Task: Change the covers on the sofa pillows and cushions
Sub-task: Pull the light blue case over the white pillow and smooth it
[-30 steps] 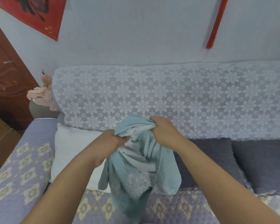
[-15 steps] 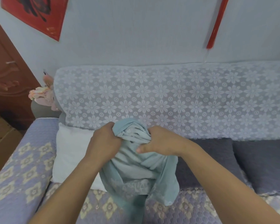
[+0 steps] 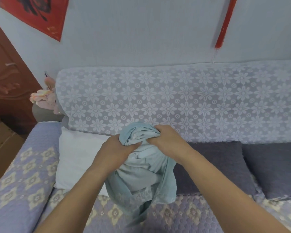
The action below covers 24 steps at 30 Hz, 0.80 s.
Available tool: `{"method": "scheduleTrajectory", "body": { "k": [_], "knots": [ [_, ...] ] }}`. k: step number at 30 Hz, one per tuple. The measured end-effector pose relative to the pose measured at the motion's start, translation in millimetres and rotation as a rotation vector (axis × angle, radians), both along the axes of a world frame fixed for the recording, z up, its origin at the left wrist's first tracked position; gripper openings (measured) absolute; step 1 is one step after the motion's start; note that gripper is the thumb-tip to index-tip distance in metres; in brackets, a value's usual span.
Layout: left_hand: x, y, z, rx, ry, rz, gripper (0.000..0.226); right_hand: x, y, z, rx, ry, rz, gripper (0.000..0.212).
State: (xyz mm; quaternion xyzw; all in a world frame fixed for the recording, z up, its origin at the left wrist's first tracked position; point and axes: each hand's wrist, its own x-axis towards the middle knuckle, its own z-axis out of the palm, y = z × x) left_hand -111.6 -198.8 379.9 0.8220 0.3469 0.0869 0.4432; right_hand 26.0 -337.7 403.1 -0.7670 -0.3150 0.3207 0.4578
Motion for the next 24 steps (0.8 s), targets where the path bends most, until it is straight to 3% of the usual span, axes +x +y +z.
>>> {"method": "scheduleTrajectory", "body": {
  "k": [4,6,8,10,12,14,17,19,21,22,24],
  "knots": [
    [-2,-2,-2,0.003,0.027,-0.027,0.027,-1,2,-6,0.002,-0.099,-0.010,0.012],
    [-2,1,-2,0.154,0.016,0.025,0.017,-1,3,-8,0.048,-0.185,-0.014,0.017],
    [-6,0,-4,0.327,-0.153,0.140,0.011,-2,0,-7,0.100,-0.232,0.055,0.024],
    [-12,-6,-7,0.337,-0.412,0.213,0.018,-5,-7,-9,0.084,-0.282,0.144,0.028],
    [-19,-18,-12,0.414,-0.538,0.083,0.014,-4,-12,-20,0.056,-0.514,0.030,0.028],
    [-19,-35,-21,0.538,-0.511,-0.155,0.014,-3,-15,-34,0.151,-0.565,-0.231,0.018],
    [-13,-49,-35,0.614,-0.430,-0.340,0.011,-9,-15,-49,0.295,-0.379,-0.427,0.019],
    [-11,-51,-45,0.661,-0.387,-0.269,0.014,-10,-16,-59,0.274,-0.392,-0.436,0.033],
    [-11,-47,-54,0.645,-0.294,-0.141,0.039,-10,-20,-65,0.238,-0.421,-0.433,0.040],
    [-11,-43,-58,0.613,-0.263,-0.087,0.050,-9,-23,-68,0.225,-0.475,-0.413,0.041],
    [-12,-38,-63,0.581,-0.246,-0.026,0.051,-12,-27,-75,0.204,-0.658,-0.323,0.041]
  ]
}}
